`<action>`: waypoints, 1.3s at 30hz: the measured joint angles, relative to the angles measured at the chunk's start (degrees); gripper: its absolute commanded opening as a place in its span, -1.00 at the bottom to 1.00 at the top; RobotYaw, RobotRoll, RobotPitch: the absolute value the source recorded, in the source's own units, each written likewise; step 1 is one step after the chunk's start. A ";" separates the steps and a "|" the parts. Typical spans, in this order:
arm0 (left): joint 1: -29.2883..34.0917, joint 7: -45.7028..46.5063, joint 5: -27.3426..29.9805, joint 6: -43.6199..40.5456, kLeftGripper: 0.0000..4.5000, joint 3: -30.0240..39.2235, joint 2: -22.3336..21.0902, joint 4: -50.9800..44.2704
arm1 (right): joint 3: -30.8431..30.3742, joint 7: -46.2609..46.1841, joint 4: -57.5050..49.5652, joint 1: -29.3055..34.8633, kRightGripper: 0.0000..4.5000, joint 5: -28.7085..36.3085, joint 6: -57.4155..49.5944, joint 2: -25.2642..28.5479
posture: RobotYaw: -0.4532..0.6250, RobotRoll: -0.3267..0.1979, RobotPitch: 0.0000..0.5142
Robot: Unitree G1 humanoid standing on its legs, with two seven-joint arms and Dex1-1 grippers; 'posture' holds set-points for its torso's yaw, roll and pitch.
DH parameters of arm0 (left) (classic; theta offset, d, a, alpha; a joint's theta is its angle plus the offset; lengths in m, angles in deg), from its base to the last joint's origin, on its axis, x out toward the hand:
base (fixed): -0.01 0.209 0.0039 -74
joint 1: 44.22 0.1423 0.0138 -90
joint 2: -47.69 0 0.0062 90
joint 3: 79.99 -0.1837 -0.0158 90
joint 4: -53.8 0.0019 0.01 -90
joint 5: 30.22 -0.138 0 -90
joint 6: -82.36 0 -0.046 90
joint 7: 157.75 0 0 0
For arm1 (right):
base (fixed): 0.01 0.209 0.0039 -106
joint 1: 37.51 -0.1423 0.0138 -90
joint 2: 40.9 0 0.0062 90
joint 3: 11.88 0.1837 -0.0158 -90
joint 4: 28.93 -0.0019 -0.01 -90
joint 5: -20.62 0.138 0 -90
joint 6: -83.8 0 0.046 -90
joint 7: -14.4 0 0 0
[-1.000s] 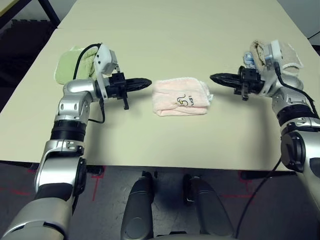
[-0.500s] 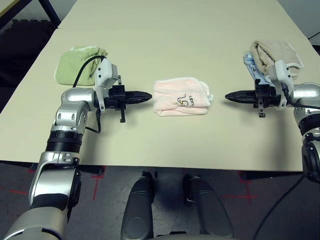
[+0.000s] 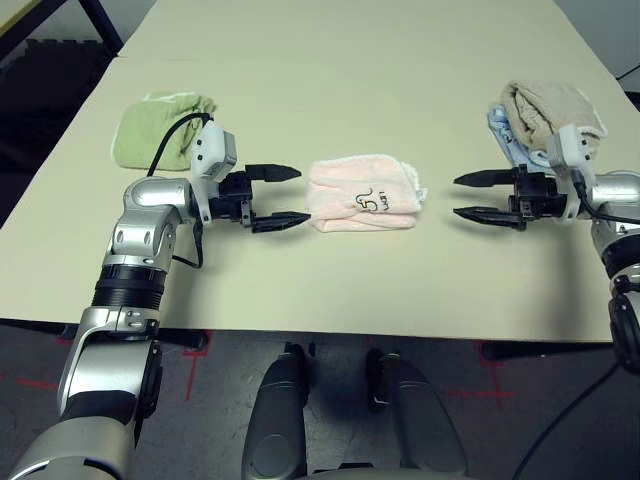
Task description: Fold the towel and set it aside.
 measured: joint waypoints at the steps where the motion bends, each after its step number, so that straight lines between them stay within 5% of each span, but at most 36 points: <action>1: 0.00 0.40 0.26 -1.14 1.00 0.04 0.04 -0.03 | -0.41 0.00 -0.35 0.18 0.98 0.23 -0.23 0.05 | -0.24 0.25 -0.21; 5: -0.27 1.94 3.11 -10.95 1.00 0.46 -0.01 -0.99 | -2.01 0.01 -1.50 0.56 0.98 1.93 -1.25 1.00 | -0.23 0.25 -0.21; 14: -5.58 3.72 2.71 -19.33 1.00 -0.26 -0.07 5.77 | -2.97 0.02 -1.64 0.68 0.98 3.08 -1.23 1.74 | -0.26 0.25 -0.19; 26: -14.76 8.33 4.22 -47.83 1.00 -0.06 -0.05 18.73 | -2.97 0.02 -1.73 1.23 0.98 3.12 -1.07 1.74 | -0.29 0.25 -0.14; 39: -19.04 9.77 4.29 -60.16 1.00 -0.25 1.94 24.66 | -2.95 0.03 -1.77 1.42 0.98 3.11 -1.02 1.73 | -0.29 0.25 -0.11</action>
